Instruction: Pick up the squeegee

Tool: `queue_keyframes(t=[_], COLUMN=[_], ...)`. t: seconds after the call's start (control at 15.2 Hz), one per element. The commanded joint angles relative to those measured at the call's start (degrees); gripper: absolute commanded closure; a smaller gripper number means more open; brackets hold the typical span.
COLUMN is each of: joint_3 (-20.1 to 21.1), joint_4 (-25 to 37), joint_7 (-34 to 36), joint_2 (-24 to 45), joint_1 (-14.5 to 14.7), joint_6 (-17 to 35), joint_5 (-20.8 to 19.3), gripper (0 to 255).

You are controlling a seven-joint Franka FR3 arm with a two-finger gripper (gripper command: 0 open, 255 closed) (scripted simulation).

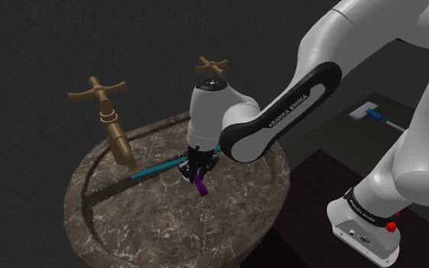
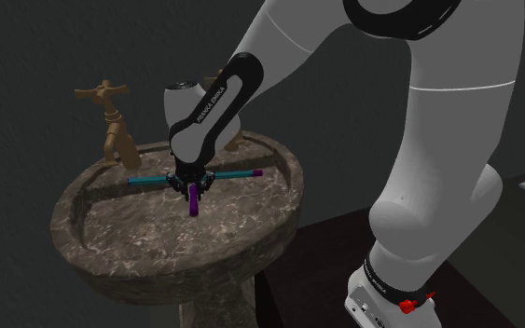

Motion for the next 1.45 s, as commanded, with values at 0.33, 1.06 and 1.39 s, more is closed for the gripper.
queue_keyframes(t=[0.33, 1.06, 1.39], joint_3=[0.33, 2.92, 3.28], joint_4=[0.09, 1.70, 2.47], joint_7=[-0.32, -4.22, -5.16], joint_2=[-0.69, -7.73, -9.56], joint_1=[-0.28, -2.42, -2.77], joint_6=[-0.62, -8.20, -10.48], joint_5=[0.63, 6.80, 8.30], gripper=[255, 255, 255])
